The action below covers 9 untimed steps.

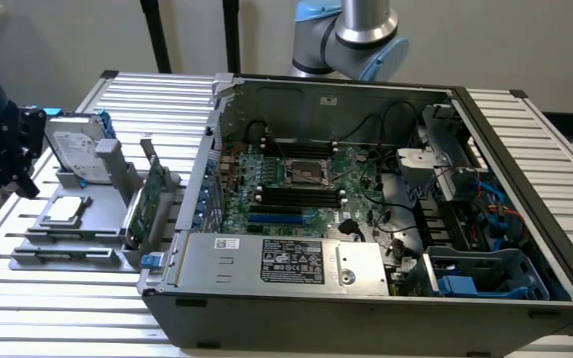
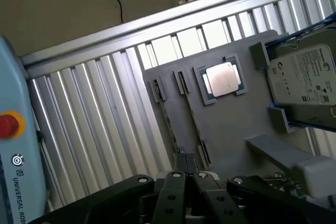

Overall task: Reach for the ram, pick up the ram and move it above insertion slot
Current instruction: 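Pick up the ram and move it above insertion slot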

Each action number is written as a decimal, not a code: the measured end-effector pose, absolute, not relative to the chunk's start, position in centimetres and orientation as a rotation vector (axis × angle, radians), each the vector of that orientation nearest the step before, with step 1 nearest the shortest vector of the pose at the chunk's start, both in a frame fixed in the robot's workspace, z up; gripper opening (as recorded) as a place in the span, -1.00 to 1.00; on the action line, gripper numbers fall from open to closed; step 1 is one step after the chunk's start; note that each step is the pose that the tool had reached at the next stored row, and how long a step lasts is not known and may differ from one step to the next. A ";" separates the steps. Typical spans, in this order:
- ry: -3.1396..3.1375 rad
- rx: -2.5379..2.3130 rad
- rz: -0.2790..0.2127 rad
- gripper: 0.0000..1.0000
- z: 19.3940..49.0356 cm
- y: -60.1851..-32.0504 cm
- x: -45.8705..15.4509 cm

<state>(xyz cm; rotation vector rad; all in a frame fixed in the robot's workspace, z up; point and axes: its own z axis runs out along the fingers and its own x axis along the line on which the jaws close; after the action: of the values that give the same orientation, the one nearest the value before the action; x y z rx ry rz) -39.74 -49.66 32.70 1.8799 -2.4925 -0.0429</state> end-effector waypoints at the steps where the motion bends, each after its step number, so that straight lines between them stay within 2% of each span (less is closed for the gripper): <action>1: -2.476 1.902 -0.042 -0.79 32.7 -49.7 -39.7; 9: -2.332 2.079 -0.035 -0.79 32.6 -49.7 -39.7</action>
<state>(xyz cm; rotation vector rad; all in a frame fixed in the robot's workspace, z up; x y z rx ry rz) -39.74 -49.66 32.63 2.0786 -2.3324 -0.0352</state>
